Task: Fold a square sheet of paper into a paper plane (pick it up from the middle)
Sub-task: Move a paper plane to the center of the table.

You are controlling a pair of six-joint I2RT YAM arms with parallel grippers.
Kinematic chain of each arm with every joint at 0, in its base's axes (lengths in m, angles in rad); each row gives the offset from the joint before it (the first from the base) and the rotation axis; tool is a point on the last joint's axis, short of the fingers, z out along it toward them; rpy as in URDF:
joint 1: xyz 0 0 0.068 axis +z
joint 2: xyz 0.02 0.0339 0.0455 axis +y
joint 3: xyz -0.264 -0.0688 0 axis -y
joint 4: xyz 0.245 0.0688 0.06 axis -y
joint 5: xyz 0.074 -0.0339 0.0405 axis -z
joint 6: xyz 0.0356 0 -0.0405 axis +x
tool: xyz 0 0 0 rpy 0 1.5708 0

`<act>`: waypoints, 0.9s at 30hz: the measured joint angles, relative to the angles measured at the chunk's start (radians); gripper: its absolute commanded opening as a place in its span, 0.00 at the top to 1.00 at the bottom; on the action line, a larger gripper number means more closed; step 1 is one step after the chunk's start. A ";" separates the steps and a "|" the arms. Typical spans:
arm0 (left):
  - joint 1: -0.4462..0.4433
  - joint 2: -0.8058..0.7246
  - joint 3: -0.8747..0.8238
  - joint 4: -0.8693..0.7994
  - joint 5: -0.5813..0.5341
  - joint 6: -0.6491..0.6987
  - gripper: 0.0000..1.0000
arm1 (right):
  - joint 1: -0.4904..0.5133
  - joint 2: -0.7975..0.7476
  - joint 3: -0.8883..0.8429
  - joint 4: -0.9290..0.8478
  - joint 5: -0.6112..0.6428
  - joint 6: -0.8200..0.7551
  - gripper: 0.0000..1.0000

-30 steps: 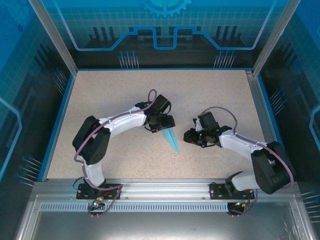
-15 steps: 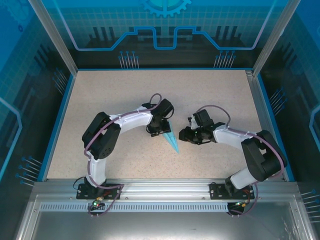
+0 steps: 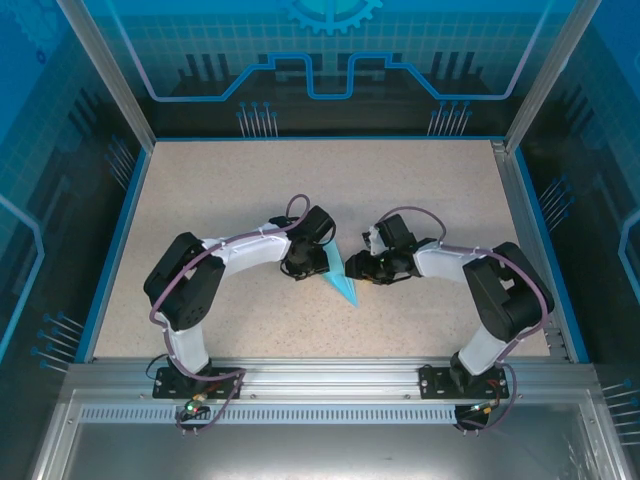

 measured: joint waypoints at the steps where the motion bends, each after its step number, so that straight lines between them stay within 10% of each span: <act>1: 0.000 0.000 -0.001 0.000 0.000 0.000 0.60 | 0.000 0.006 0.002 0.003 -0.005 -0.003 0.50; 27: 0.000 0.000 -0.002 0.015 0.000 0.000 0.60 | 0.041 -0.004 0.013 0.044 -0.077 -0.076 0.45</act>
